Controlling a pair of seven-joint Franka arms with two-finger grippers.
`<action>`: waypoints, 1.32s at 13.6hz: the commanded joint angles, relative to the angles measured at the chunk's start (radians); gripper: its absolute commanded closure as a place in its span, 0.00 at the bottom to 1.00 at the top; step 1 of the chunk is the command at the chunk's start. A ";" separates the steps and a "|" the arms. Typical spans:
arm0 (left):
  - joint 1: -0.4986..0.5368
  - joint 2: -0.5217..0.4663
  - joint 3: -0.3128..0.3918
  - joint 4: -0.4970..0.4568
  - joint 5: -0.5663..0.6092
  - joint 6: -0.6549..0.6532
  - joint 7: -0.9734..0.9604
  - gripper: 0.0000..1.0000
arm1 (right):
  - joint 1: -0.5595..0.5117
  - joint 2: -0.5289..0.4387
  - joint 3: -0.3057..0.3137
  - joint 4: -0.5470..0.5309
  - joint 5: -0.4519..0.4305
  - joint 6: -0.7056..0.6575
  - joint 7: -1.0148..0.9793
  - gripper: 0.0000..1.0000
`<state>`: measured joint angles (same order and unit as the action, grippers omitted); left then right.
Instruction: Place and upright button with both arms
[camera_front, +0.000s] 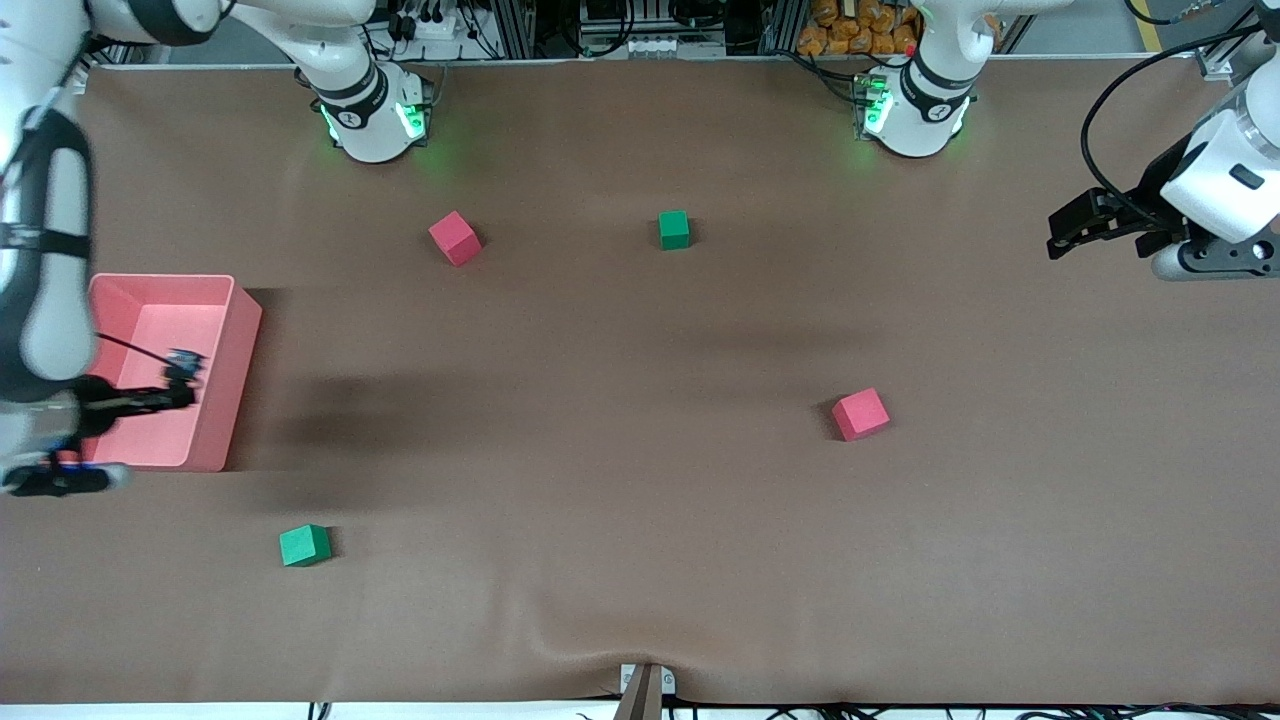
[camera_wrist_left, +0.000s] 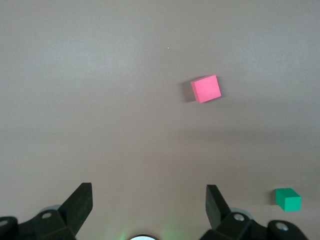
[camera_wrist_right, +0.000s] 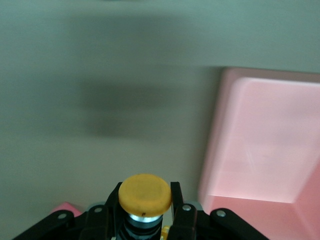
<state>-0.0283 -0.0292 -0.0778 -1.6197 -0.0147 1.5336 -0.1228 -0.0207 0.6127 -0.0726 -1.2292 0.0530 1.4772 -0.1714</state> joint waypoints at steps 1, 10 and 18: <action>0.001 0.000 -0.003 -0.009 -0.004 0.016 -0.006 0.00 | 0.161 0.019 -0.015 0.049 0.034 0.014 0.047 1.00; -0.030 0.092 -0.007 -0.014 -0.062 0.028 -0.008 0.00 | 0.614 0.203 -0.016 0.042 0.215 0.481 0.334 1.00; -0.082 0.216 -0.022 -0.011 -0.122 0.040 -0.005 0.00 | 0.763 0.361 -0.016 0.056 0.215 0.720 0.575 1.00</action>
<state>-0.1000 0.1505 -0.0895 -1.6370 -0.1196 1.5718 -0.1232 0.7312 0.9560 -0.0764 -1.2161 0.2496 2.2070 0.3614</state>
